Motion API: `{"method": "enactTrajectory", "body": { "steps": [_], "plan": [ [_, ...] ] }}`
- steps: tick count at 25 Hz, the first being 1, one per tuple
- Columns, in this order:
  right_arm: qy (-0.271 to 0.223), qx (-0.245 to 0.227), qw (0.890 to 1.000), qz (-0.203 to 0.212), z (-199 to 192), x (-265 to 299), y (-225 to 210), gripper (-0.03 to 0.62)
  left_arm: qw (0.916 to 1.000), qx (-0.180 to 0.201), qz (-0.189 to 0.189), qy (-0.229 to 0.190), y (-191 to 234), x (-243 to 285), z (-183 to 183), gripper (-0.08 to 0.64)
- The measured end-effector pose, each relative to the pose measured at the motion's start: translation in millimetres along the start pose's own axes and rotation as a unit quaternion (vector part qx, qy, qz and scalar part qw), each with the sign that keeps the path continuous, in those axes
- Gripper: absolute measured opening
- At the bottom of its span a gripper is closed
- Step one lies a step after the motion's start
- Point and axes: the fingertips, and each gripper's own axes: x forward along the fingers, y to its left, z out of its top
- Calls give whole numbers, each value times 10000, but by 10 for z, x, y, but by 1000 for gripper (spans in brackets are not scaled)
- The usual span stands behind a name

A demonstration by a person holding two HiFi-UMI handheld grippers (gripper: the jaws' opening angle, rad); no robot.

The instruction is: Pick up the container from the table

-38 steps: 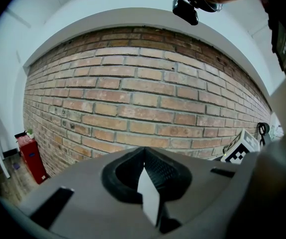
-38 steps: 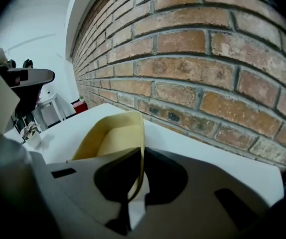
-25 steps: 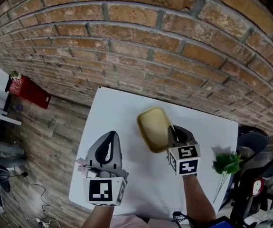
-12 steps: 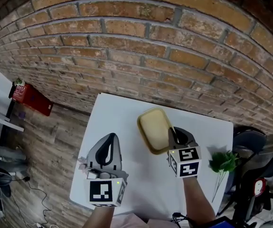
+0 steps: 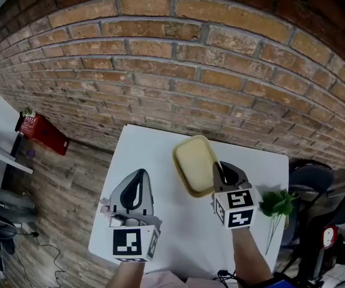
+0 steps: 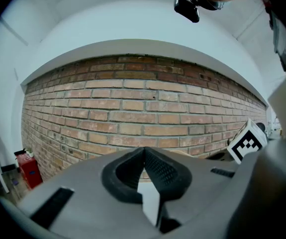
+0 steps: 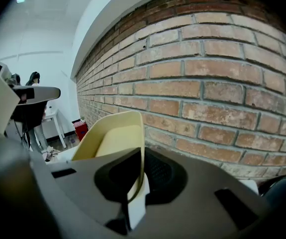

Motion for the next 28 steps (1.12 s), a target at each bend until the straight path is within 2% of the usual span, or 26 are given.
{"method": "enactTrajectory", "body": {
  "steps": [14, 28],
  "plan": [
    [-647, -23, 9979, -65, 361, -765, -61, 9, 9989, 176, -41, -435, -363, -353, 473, 9],
    [-1321, -127, 9909, -246, 676, -1533, -190, 9, 9955, 349, -89, -881, -743, -655, 899, 9]
  ]
}}
